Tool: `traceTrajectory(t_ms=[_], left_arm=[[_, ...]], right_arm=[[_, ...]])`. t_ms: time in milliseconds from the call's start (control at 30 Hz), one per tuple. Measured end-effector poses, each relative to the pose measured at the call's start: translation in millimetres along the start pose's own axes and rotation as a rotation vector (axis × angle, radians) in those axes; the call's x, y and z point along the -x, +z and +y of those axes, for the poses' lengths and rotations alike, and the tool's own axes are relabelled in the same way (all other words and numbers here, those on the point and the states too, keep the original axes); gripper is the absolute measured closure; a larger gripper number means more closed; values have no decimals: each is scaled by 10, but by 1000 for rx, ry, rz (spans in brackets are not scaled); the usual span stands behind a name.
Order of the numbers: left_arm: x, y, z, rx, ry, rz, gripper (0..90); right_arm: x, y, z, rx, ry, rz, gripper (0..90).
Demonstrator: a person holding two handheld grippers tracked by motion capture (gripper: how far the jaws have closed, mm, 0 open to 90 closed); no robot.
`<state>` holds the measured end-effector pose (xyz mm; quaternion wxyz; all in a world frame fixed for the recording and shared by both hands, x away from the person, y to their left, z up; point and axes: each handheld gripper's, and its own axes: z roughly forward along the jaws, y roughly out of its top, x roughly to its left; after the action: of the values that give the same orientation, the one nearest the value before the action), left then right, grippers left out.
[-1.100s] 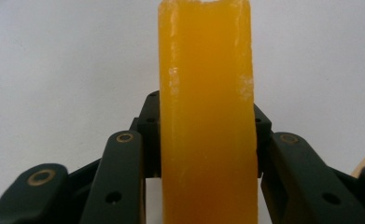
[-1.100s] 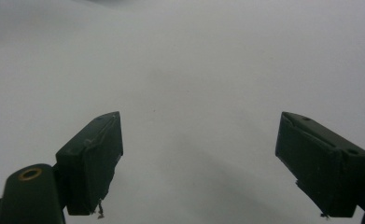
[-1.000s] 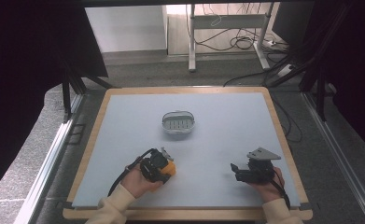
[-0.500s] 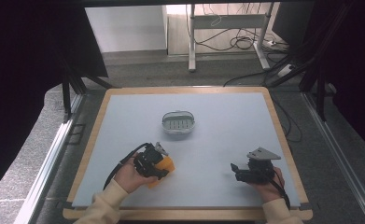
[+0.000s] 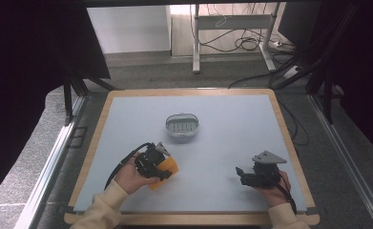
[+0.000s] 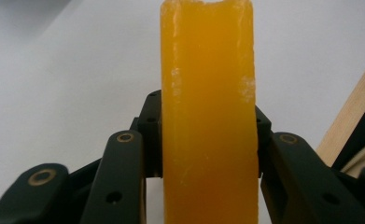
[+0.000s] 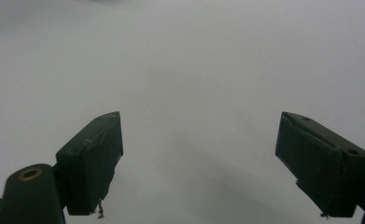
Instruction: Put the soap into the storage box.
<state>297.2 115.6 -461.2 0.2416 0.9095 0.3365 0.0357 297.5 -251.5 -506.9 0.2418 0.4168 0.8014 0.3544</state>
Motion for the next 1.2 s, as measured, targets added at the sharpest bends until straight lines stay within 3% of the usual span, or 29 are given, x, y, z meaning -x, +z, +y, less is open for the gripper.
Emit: traceTrajectory(t_ms=[1200], left_arm=[[-209, -258, 199, 53, 28, 7, 621]], right_arm=[[7, 5, -4, -5, -2, -6, 159]])
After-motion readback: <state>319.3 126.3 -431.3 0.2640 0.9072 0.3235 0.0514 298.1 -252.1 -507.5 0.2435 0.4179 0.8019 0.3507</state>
